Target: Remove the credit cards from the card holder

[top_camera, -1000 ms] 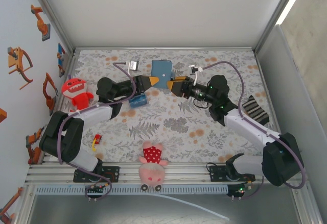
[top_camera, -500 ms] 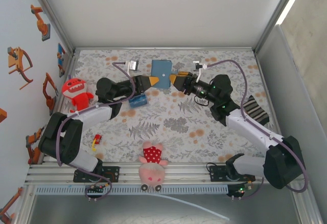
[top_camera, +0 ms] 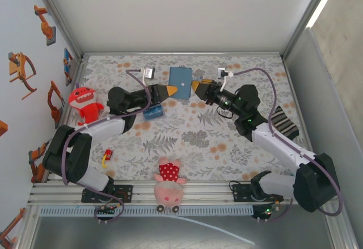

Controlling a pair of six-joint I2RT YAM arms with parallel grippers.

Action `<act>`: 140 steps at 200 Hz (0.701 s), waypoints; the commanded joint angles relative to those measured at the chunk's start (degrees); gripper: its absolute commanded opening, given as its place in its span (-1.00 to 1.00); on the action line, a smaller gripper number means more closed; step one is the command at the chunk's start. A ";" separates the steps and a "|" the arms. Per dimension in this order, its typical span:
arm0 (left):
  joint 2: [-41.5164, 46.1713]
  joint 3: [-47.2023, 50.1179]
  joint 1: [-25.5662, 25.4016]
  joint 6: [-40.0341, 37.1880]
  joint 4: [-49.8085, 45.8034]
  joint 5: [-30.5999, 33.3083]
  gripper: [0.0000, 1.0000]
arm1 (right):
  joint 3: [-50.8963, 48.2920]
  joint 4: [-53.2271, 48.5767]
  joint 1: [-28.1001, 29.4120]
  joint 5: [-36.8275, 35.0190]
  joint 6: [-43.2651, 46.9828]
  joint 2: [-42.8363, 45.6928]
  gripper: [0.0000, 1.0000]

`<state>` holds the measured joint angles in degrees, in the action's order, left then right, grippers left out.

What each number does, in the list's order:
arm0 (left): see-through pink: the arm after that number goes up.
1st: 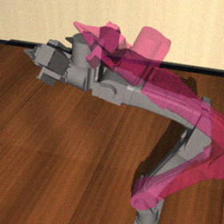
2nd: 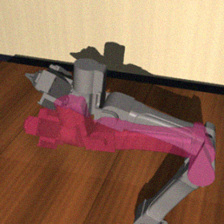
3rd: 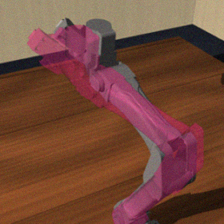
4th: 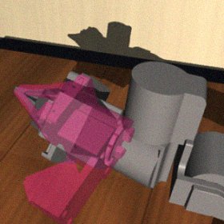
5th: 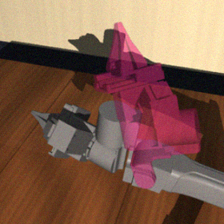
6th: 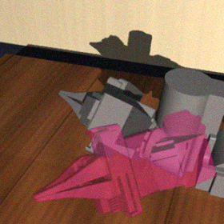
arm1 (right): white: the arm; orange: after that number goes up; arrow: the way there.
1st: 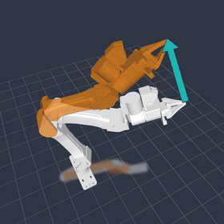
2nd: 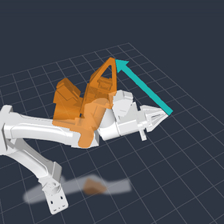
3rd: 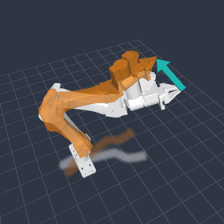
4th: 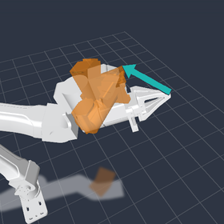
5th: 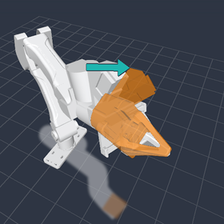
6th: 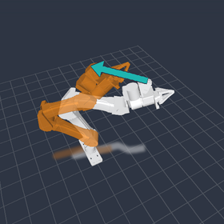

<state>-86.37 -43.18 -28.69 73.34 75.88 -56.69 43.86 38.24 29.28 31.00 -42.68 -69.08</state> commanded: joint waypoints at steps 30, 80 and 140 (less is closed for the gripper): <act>2.05 -2.54 -1.26 -0.03 4.20 -1.41 -1.00 | -0.24 5.01 -0.45 0.18 -4.13 -2.10 -0.47; 1.77 -2.22 -0.87 -0.07 4.20 -0.59 -1.00 | -1.38 8.87 -0.48 2.57 -5.62 -2.04 -0.40; 1.80 -2.27 -0.30 0.04 4.24 0.30 -1.00 | -2.59 10.44 -0.45 2.71 -6.11 -0.48 -0.30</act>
<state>-86.32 -43.72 -29.21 73.32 76.31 -56.62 41.89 44.91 28.64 32.12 -48.10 -70.89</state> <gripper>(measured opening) 0.164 0.348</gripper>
